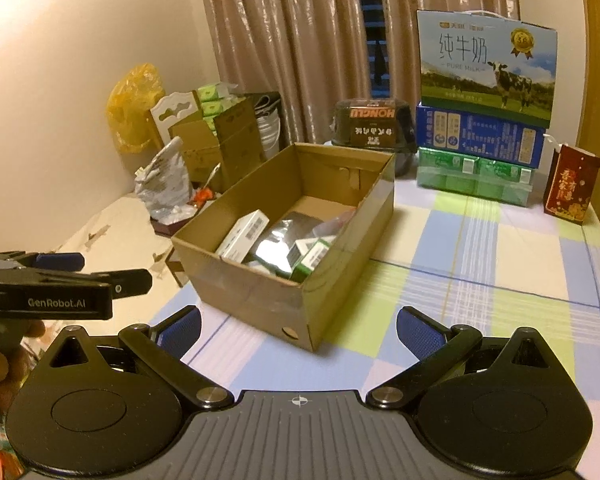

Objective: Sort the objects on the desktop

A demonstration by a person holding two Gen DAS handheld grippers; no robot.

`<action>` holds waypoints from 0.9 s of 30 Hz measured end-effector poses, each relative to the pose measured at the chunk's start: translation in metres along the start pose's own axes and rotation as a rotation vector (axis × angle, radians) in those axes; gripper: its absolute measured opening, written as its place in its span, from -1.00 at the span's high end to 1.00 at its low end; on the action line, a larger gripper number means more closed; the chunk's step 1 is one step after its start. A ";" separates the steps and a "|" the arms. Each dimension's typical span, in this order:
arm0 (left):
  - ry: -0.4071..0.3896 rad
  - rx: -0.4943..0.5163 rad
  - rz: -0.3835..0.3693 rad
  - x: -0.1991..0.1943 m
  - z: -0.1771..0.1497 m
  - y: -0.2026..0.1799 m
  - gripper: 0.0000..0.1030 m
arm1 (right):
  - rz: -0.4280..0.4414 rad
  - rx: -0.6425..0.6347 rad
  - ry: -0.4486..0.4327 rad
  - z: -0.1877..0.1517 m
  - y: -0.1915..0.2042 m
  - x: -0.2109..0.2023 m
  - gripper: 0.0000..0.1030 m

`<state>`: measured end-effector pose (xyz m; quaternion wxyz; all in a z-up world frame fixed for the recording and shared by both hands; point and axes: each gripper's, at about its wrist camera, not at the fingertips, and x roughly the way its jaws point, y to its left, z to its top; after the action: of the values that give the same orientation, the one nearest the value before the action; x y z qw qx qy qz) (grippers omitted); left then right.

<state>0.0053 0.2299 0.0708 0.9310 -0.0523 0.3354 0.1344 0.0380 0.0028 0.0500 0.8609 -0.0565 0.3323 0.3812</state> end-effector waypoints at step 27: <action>-0.012 -0.039 -0.017 -0.049 -0.027 -0.027 -0.98 | -0.035 0.001 -0.005 -0.022 0.003 -0.043 -0.96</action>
<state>-0.0393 0.1886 0.0812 0.9329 -0.0727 0.3266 0.1331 0.0029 -0.0293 0.0601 0.8683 -0.0609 0.3294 0.3658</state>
